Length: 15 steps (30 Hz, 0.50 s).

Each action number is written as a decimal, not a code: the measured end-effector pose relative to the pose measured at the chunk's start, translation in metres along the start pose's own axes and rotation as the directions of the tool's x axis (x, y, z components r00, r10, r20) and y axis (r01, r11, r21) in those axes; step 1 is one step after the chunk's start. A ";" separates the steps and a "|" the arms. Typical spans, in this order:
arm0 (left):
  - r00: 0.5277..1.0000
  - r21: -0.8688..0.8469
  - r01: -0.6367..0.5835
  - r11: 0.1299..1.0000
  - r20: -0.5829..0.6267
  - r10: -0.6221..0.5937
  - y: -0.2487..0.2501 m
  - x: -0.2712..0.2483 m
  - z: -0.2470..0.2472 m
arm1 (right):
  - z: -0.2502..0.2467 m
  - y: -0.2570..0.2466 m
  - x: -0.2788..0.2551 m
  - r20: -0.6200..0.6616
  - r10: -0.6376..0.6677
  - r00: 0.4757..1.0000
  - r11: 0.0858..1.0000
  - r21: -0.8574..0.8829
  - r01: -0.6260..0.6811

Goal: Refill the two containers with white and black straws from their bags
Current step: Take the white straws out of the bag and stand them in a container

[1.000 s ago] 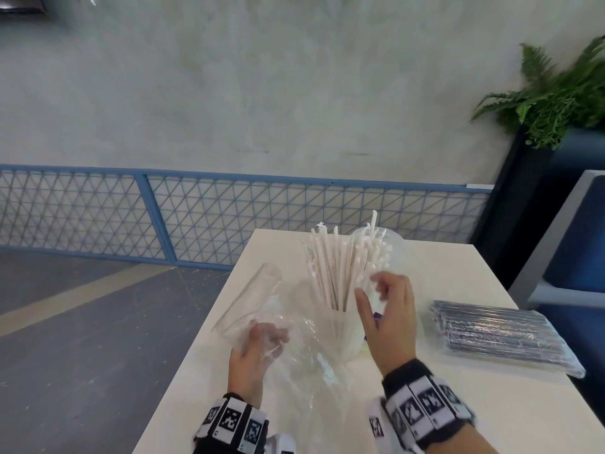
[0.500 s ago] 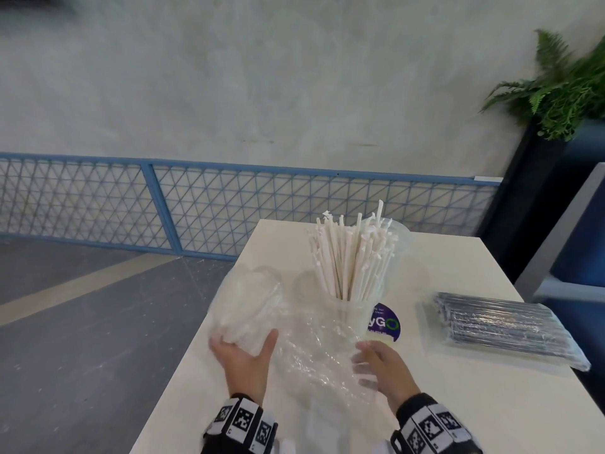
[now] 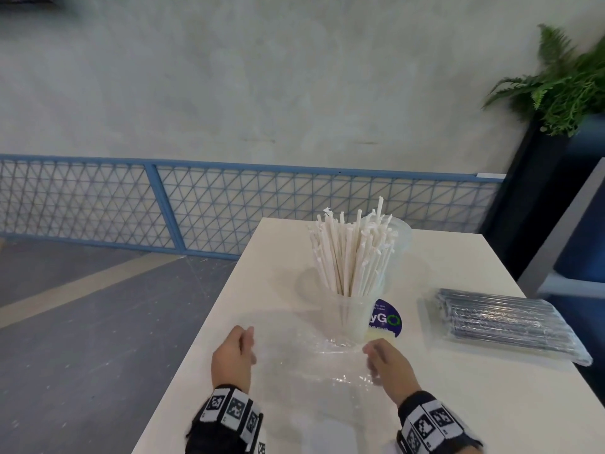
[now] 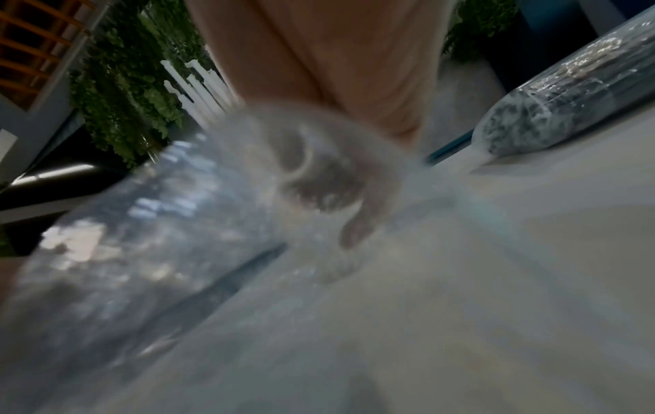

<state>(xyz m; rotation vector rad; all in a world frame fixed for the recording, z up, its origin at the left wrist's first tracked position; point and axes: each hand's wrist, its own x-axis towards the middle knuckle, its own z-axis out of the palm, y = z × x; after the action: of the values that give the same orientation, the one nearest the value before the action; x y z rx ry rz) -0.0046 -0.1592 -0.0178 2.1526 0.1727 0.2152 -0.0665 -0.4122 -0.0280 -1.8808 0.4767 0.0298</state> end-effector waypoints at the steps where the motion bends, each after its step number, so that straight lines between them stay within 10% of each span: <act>1: 0.999 0.012 0.027 1.000 -0.029 -0.026 -0.003 0.001 -0.003 | -0.003 0.003 0.002 -0.073 -0.028 0.997 0.999 -0.045 0.025; 5: 1.000 0.116 0.028 0.993 -0.002 -0.028 -0.011 0.006 -0.008 | -0.004 0.007 0.005 -0.303 -0.307 0.902 0.877 -0.459 0.144; 8: 0.999 0.182 0.011 0.983 0.041 -0.019 -0.012 0.006 -0.004 | 0.014 -0.005 -0.006 -0.125 -0.549 0.827 0.598 -0.750 0.283; 11: 0.997 0.214 0.010 0.977 0.078 -0.027 -0.014 0.005 0.000 | 0.042 0.016 -0.011 0.129 -0.515 0.848 0.339 -0.877 0.339; 15: 0.989 0.303 0.002 0.953 0.138 -0.046 -0.019 0.003 0.003 | 0.060 0.075 -0.006 0.142 -0.385 0.912 0.392 -0.869 0.301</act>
<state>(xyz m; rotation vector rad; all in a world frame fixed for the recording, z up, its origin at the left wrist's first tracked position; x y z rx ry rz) -0.0019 -0.1499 -0.0352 2.4597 0.1563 0.0186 -0.0848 -0.3772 -0.1155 -3.0269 0.0638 -0.1065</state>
